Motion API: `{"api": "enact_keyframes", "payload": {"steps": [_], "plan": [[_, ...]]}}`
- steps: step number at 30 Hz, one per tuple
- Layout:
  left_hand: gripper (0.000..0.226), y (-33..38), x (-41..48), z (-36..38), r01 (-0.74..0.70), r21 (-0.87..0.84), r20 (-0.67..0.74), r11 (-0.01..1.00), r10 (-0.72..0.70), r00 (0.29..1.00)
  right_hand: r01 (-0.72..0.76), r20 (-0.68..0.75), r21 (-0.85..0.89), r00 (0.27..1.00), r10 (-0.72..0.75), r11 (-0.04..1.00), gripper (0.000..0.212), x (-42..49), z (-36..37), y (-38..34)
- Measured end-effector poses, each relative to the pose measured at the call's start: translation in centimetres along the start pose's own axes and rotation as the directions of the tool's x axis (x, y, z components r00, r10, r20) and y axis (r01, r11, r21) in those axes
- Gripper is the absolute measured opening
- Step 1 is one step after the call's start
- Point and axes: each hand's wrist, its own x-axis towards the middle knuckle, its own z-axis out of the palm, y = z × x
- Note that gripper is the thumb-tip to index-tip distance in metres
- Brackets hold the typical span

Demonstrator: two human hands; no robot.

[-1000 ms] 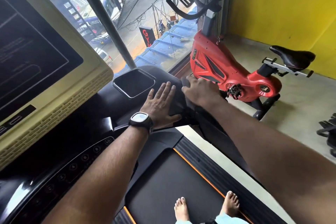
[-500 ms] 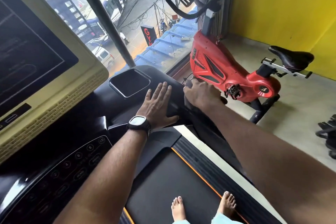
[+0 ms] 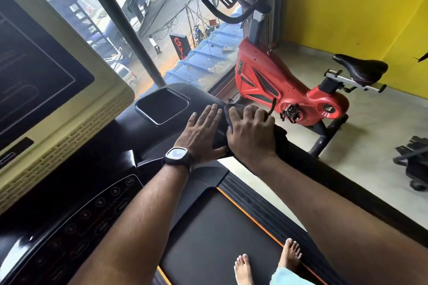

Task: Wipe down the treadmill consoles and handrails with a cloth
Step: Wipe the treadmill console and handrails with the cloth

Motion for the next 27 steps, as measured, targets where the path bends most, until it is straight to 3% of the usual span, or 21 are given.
{"api": "enact_keyframes", "payload": {"steps": [2,5,6,8,10,12,16,18,20,22,24,27], "plan": [[0.11,0.0,0.0,0.0,-0.007,0.002,0.002,1.0,0.007,1.0,0.018,0.004,0.067,1.0,-0.019,0.998,0.049,1.8,-0.4,0.8],[0.109,0.2,-0.1,-0.4,-0.025,-0.014,0.008,1.0,0.025,1.0,-0.143,0.163,0.276,0.982,0.1,0.95,0.051,4.7,-1.5,2.2],[0.109,0.3,-0.2,-0.5,-0.027,-0.024,0.0,0.999,0.027,1.0,-0.178,0.155,0.264,0.978,0.14,0.948,0.052,4.3,-1.3,2.0],[0.108,0.2,-0.2,-0.6,-0.046,-0.034,-0.019,0.998,0.045,0.999,-0.16,0.004,0.123,0.987,0.161,0.979,0.051,2.0,-0.7,0.6],[0.109,0.1,-0.1,-0.2,-0.066,-0.045,-0.044,0.997,0.064,0.997,-0.094,-0.071,0.011,0.993,0.094,0.996,0.051,-0.6,0.3,-0.4],[0.108,0.0,-0.1,0.3,-0.076,-0.043,-0.057,0.996,0.074,0.996,-0.023,-0.1,0.037,0.995,0.026,0.999,0.053,-0.5,0.7,-0.1],[0.106,-0.1,-0.1,0.1,-0.103,-0.03,-0.059,0.994,0.101,0.993,-0.178,0.106,0.298,0.983,0.153,0.938,0.056,2.8,-0.7,1.8],[0.106,0.0,-0.2,0.1,-0.109,-0.039,-0.061,0.993,0.107,0.992,-0.223,0.056,0.219,0.975,0.216,0.95,0.054,1.7,-0.5,0.8],[0.107,0.0,-0.1,0.4,-0.108,-0.04,-0.074,0.993,0.105,0.992,-0.16,-0.081,0.059,0.983,0.164,0.985,0.05,-0.4,0.3,-0.4],[0.107,0.0,0.0,0.5,-0.102,-0.035,-0.082,0.994,0.099,0.992,-0.068,-0.106,0.017,0.992,0.07,0.998,0.049,-1.0,0.5,-0.2],[0.105,0.0,-0.1,0.3,-0.105,-0.03,-0.073,0.994,0.102,0.992,-0.068,-0.028,0.156,0.997,0.073,0.985,0.048,0.9,-0.4,1.1],[0.103,0.1,-0.2,-0.1,-0.108,-0.021,-0.058,0.994,0.107,0.993,-0.237,0.184,0.331,0.966,0.184,0.913,0.052,3.3,-1.5,2.8]]}}
